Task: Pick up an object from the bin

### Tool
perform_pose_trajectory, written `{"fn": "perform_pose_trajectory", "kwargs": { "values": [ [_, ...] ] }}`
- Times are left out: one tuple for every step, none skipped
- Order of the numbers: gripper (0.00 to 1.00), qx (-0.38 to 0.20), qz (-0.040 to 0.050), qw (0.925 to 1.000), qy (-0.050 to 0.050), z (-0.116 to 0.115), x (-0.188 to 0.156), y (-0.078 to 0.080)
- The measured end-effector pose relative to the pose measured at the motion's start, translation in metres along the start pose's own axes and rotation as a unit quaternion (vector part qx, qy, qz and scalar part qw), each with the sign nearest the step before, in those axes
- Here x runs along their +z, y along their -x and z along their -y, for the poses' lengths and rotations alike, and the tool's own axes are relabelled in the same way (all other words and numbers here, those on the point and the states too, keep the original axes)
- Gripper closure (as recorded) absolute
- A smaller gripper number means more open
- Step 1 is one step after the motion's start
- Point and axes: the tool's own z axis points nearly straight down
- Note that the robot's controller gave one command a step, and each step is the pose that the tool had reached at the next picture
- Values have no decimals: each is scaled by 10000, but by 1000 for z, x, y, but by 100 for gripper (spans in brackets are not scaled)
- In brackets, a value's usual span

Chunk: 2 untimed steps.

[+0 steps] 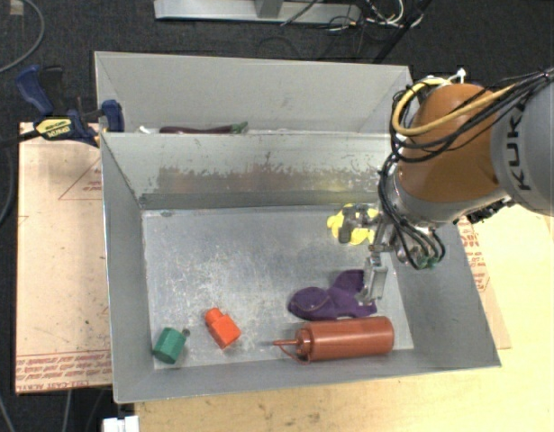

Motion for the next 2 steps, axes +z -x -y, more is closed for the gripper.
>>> {"fn": "perform_pose_trajectory", "kwargs": {
  "values": [
    [0, -7, 39, 10000, -3, 0, -5, 2],
    [0, -198, 43, 9998, -1, -2, 63, -5]
  ]
}}
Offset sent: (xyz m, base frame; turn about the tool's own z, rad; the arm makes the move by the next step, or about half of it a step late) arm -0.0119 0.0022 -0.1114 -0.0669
